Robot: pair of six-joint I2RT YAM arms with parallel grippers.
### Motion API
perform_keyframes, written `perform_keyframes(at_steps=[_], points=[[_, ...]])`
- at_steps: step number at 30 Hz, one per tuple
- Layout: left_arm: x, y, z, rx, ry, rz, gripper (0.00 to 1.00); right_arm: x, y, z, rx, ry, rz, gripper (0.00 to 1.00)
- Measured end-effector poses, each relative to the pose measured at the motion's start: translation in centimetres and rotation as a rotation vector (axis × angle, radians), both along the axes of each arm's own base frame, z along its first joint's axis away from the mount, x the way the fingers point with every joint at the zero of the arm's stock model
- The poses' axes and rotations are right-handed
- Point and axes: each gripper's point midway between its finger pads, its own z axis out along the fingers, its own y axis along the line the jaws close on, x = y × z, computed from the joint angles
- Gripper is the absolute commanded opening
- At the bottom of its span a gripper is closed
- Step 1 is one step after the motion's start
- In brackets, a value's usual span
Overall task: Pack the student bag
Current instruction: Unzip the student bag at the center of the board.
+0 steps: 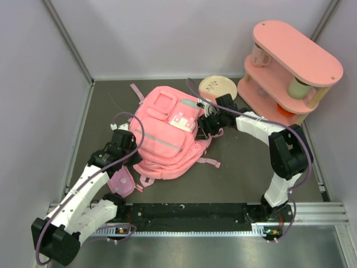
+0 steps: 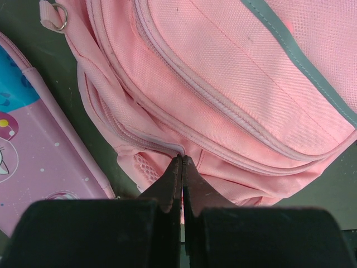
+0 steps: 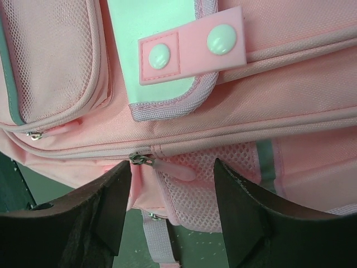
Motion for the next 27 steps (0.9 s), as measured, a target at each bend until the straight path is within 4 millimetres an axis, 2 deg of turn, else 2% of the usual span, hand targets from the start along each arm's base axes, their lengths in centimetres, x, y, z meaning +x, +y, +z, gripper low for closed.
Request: perform_keyframes(at_steps=[6,19,22,23,27], points=[[0.0,0.0,0.0,0.0,0.0,-0.003,0.0,-0.3,0.4,0.2,0.023,0.009,0.019,0.5],[0.0,-0.1,-0.2,-0.003,0.0,-0.004,0.0,-1.6,0.5,0.0,0.043,0.041,0.082,0.42],[0.1,-0.2,-0.4,-0.004,0.005,-0.005,0.0,-1.7,0.4,-0.3,0.037,0.052,0.083,0.43],[0.1,-0.2,-0.4,-0.005,0.009,-0.006,0.0,-1.7,0.4,-0.5,0.035,0.058,0.083,0.46],[0.1,-0.3,-0.7,-0.007,0.019,-0.01,0.0,-1.7,0.3,-1.4,0.023,0.076,0.078,0.44]])
